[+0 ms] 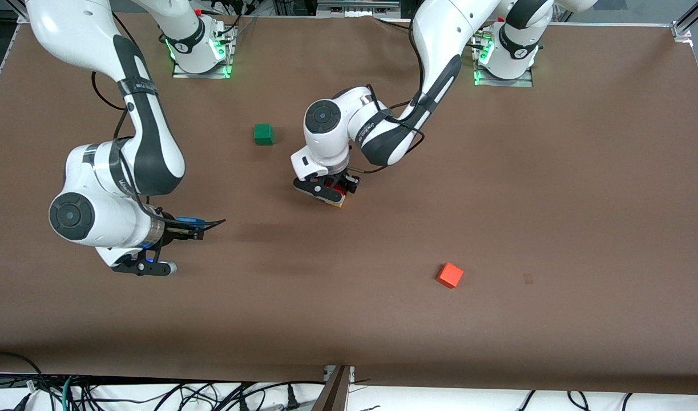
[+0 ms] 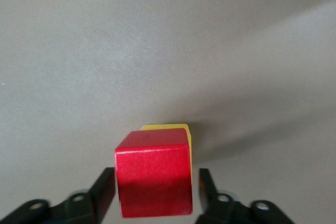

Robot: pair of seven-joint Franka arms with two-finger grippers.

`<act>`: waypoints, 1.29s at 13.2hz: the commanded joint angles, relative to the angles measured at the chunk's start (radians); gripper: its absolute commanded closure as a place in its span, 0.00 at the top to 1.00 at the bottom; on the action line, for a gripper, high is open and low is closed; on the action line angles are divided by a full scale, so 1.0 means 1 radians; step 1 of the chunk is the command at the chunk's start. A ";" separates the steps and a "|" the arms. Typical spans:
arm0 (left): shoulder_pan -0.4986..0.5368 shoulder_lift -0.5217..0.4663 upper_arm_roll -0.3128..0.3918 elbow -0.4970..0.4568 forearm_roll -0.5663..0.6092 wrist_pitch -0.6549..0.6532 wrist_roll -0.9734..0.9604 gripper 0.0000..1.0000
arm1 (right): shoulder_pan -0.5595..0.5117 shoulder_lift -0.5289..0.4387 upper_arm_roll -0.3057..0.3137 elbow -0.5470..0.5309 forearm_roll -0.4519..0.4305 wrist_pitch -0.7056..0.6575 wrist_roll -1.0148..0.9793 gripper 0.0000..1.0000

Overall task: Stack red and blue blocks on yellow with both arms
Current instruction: 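Open the left gripper on the red cube and lift away, then carry the blue cube over the stack while the left gripper withdraws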

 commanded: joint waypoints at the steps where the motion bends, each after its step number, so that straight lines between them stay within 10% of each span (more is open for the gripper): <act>1: 0.012 -0.018 -0.004 0.023 0.010 -0.042 0.011 1.00 | 0.008 0.006 0.004 0.053 0.013 -0.044 0.027 0.00; 17: 0.608 -0.397 -0.009 0.036 0.004 -0.223 0.129 1.00 | 0.316 0.072 0.076 0.090 0.015 0.179 0.516 0.00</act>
